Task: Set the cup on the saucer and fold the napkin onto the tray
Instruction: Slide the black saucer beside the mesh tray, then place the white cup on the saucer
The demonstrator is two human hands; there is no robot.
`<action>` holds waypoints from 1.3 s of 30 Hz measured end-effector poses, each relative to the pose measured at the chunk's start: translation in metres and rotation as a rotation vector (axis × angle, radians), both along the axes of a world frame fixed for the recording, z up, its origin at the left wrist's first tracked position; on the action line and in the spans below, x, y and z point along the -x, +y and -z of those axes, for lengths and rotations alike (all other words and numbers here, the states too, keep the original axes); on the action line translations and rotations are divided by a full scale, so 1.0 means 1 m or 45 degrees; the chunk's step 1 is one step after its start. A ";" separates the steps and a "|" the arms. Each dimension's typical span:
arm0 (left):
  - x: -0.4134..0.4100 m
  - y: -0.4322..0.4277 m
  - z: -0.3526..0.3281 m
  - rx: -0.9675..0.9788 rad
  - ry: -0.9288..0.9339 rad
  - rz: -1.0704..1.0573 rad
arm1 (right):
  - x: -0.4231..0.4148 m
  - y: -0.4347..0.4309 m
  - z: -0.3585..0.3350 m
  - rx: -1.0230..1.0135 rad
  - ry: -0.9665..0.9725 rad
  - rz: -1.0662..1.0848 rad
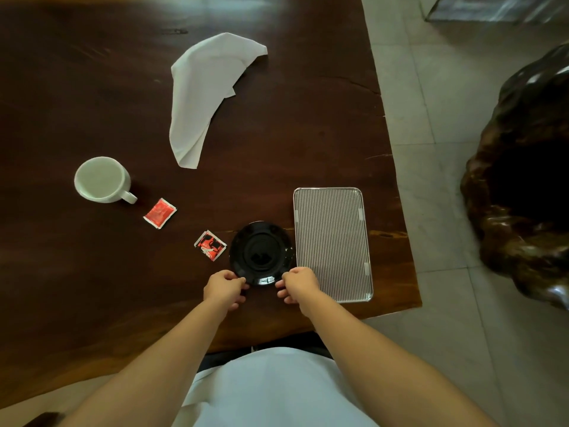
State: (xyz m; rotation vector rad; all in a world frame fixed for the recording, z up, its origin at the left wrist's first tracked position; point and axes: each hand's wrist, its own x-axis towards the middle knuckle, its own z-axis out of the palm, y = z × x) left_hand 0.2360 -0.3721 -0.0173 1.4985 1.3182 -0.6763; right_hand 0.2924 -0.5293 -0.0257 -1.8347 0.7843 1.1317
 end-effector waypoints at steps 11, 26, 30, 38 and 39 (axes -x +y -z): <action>0.015 0.028 -0.017 0.014 -0.104 0.099 | -0.020 0.004 -0.013 0.482 -0.474 -0.629; 0.046 0.138 -0.046 -0.299 -0.058 -0.144 | -0.067 0.153 -0.037 0.087 -0.656 -1.217; 0.028 0.186 -0.055 -0.343 -0.094 -0.219 | -0.089 0.213 -0.050 -0.038 -0.666 -1.263; -0.010 0.242 -0.036 -0.443 -0.184 -0.329 | -0.111 0.282 -0.033 -0.083 -0.693 -1.305; -0.014 0.249 -0.032 -0.450 -0.183 -0.337 | -0.111 0.291 -0.030 -0.089 -0.687 -1.314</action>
